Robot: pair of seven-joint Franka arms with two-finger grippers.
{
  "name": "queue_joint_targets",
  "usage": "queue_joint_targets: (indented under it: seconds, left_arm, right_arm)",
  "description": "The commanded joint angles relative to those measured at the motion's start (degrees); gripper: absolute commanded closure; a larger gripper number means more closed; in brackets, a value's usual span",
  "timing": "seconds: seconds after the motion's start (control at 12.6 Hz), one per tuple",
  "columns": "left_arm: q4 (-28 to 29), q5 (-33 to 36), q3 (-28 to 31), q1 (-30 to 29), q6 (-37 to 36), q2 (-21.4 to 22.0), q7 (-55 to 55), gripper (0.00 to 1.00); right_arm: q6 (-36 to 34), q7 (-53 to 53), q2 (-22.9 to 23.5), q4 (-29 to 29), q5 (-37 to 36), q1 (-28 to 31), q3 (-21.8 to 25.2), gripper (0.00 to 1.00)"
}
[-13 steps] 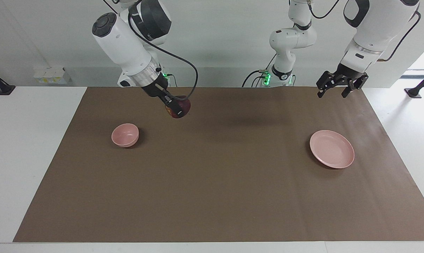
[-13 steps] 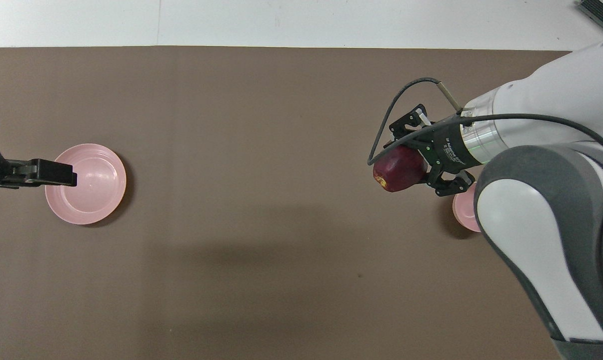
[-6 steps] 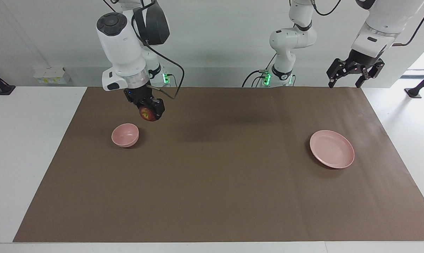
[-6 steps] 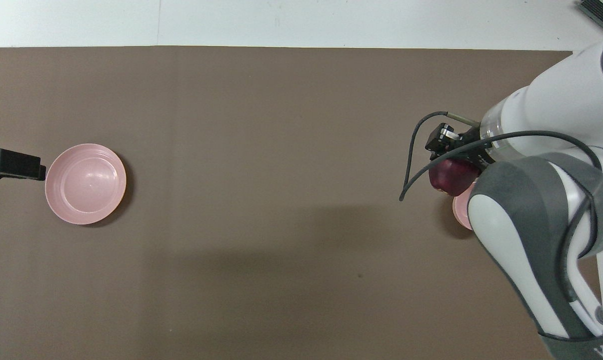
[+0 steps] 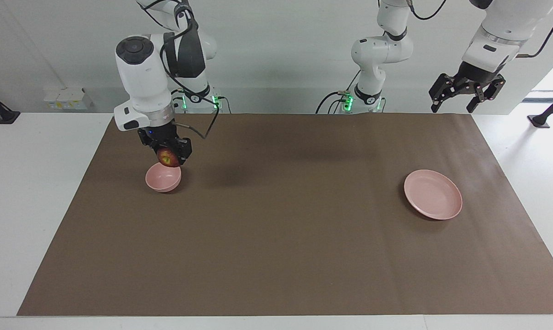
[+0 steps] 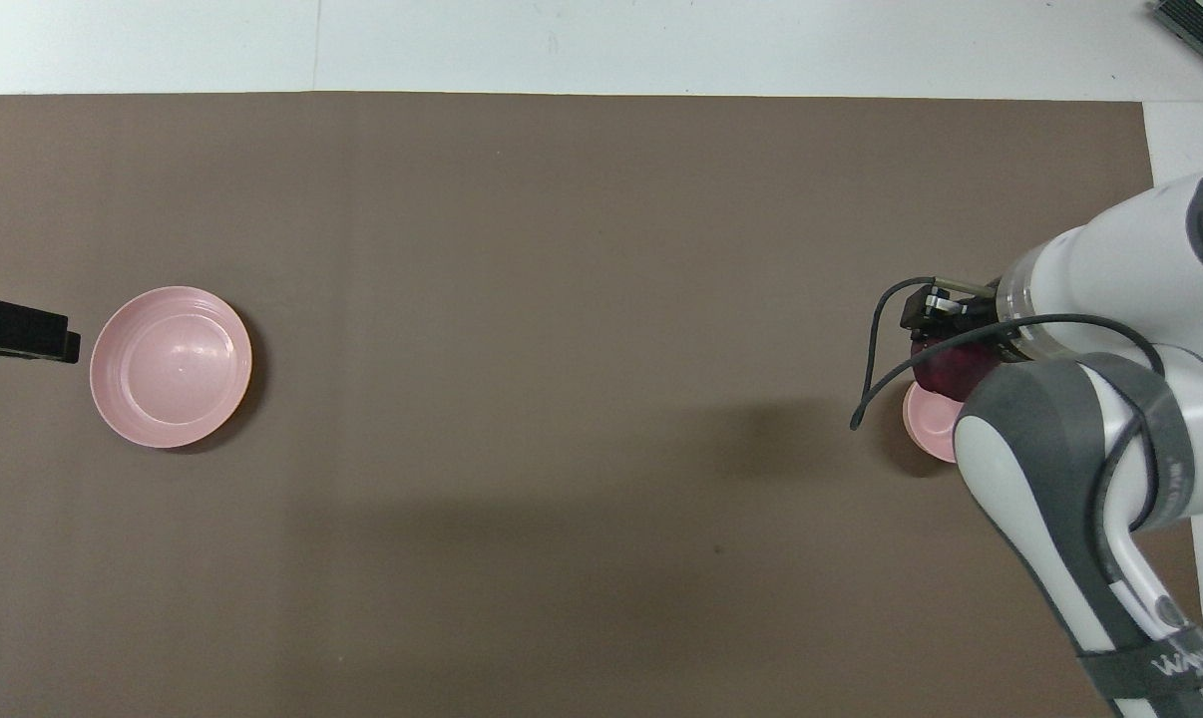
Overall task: Move apple from plate to bowl
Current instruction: 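Lower the apple into the pink bowl and open the right gripper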
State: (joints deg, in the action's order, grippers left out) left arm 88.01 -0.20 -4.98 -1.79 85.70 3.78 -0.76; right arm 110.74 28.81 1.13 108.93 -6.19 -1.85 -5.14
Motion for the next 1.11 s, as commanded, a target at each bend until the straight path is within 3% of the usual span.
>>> queue_joint_targets:
  seconds: [0.0,0.32,0.56,0.71,0.79,0.87,1.03]
  left_arm:
    - [0.06,0.11,1.99,1.62,-0.71,0.18,-0.65,0.00]
    - [0.41,0.11,2.08,1.09,-1.24,0.26,-0.73,0.00]
    - [0.85,-0.85,2.08,0.57,-0.98,0.35,-0.65,0.00]
    - [0.50,-2.35,2.08,0.48,-0.80,0.27,-0.65,0.00]
    - [0.41,-2.26,2.08,0.48,-1.41,0.26,-0.21,0.00]
    - [0.32,-2.26,2.08,0.48,-1.42,0.26,-0.21,0.00]
    - [0.32,-2.26,2.08,0.48,-1.51,0.26,-0.21,0.00]
  right_arm:
    - [7.18,-0.86,-2.28,8.55,-1.72,2.45,-0.57,1.00]
    - [13.26,-0.60,-2.45,15.68,-1.98,6.93,-0.57,1.00]
    - [22.40,-0.07,-2.89,23.68,-2.16,9.23,-0.57,1.00]
    - [25.03,-0.16,-1.76,24.05,-2.16,10.63,-0.57,0.98]
    - [25.66,-0.16,-1.05,23.96,-2.16,10.72,-0.57,0.69]
    - [25.49,0.02,-0.87,23.44,-2.16,10.55,-0.57,0.01]
    - [22.96,-0.94,-1.13,21.25,-2.16,10.55,-0.66,0.00]
